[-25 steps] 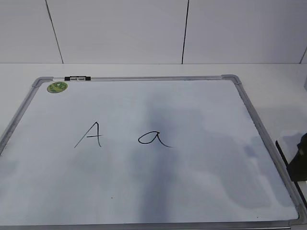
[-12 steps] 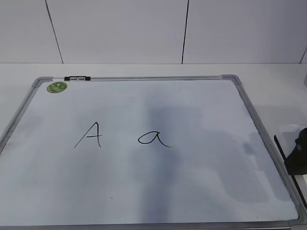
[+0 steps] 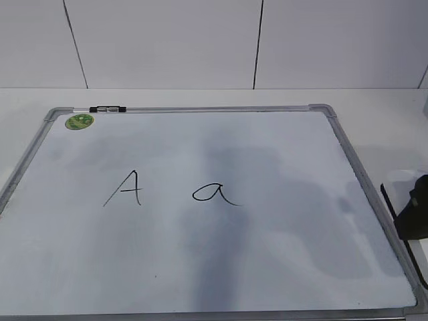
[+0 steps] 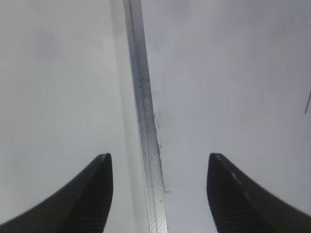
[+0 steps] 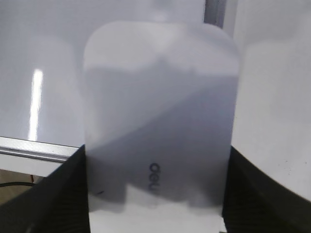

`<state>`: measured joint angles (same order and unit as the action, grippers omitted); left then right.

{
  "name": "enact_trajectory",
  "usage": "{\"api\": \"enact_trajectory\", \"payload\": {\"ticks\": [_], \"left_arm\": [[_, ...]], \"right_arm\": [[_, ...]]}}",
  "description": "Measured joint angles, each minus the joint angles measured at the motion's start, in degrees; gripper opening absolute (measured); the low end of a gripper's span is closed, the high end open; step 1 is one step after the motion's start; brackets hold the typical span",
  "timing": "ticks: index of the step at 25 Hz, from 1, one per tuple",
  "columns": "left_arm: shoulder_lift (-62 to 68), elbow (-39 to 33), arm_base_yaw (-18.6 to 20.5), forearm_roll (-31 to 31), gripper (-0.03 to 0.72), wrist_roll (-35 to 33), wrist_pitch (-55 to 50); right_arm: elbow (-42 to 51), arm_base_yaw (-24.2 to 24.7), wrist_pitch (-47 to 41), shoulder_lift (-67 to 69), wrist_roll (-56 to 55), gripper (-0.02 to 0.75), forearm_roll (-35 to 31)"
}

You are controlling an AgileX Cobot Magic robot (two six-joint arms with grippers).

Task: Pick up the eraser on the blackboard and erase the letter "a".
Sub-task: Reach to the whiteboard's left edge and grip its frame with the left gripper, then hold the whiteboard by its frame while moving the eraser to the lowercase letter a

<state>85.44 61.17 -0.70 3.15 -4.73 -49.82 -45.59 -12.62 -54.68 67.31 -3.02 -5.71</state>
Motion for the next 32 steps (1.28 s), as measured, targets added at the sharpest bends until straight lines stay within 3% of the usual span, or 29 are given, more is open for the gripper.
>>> {"api": "enact_trajectory", "payload": {"ticks": [10,15,24,32], "left_arm": [[11.9,2.0,9.8,13.3,0.446,-12.6,-1.2],[17.6,5.7,13.0,17.0,0.409,-15.0,-4.3],[23.1,12.7,13.4,19.0,0.255,-16.3,-8.4],[26.4,12.9,12.8,19.5,0.246,-16.4,-8.4]], "right_arm": [[0.0,0.0,1.0,0.0,0.0,0.539,-0.8],[0.0,0.0,1.1,0.0,0.0,0.539,-1.0],[0.0,0.0,1.4,0.0,0.0,0.539,-1.0],[0.0,0.0,1.4,0.0,0.0,0.539,-1.0]]}}
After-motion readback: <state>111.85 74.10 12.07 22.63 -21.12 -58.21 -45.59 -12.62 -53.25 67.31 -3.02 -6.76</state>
